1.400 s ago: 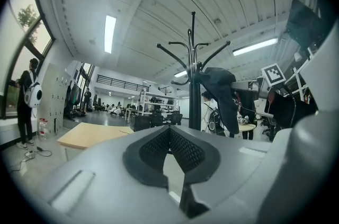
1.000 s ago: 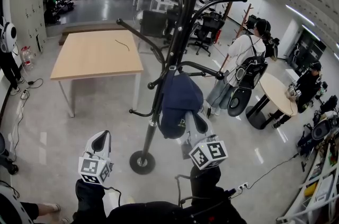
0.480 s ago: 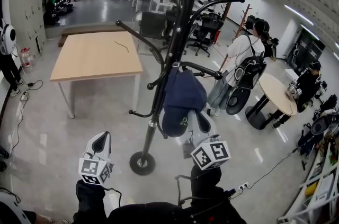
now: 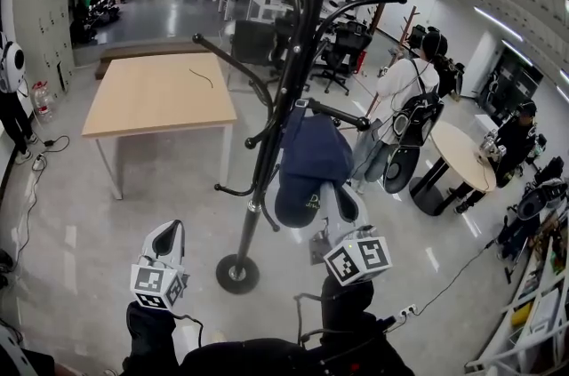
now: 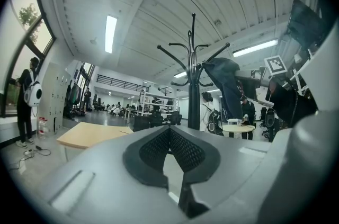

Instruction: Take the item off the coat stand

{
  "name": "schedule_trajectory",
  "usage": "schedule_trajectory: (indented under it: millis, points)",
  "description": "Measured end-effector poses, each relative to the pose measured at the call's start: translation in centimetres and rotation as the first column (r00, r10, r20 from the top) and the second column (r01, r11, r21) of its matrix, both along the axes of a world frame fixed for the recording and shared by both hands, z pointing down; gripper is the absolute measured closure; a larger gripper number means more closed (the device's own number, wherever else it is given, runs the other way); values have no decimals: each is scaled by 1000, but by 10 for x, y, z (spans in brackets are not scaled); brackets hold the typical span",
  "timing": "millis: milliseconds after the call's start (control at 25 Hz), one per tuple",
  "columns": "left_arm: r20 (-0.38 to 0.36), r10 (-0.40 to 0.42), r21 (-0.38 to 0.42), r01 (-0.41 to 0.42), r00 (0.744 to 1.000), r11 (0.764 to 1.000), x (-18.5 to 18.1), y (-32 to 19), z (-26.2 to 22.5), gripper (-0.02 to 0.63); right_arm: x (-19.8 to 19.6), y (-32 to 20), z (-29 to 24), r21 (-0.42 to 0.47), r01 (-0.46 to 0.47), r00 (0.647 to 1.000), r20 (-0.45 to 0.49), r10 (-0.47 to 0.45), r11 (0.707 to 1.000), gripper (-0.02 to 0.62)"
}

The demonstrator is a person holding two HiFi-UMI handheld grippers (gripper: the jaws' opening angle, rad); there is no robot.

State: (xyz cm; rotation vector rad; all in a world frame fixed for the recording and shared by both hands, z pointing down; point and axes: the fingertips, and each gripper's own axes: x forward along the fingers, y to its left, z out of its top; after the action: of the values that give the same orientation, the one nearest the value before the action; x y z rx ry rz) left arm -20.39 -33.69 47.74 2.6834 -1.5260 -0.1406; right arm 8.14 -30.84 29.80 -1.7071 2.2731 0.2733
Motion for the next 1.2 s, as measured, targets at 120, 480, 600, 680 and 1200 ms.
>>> schedule_trajectory:
  millis: [120, 480, 600, 680, 1200]
  points:
    - [0, 4, -1, -4, 1000, 1000, -1, -1, 2, 603, 0, 2, -2, 6, -5, 1000, 2, 5, 1000, 588]
    - [4, 28, -3, -28, 1000, 1000, 11, 0, 4, 603, 9, 11, -11, 12, -18, 1000, -5, 18, 1000, 588]
    - [5, 31, -2, -31, 999, 1000, 10, 3, 4, 603, 9, 17, -14, 11, -17, 1000, -10, 17, 1000, 588]
    - [5, 32, 3, -32, 999, 999, 10, 3, 2, 603, 11, 20, -16, 14, -20, 1000, -14, 20, 1000, 588]
    - [-4, 64, 1, -64, 998, 998, 20, 1, 3, 603, 17, 40, -36, 55, -49, 998, -29, 51, 997, 588]
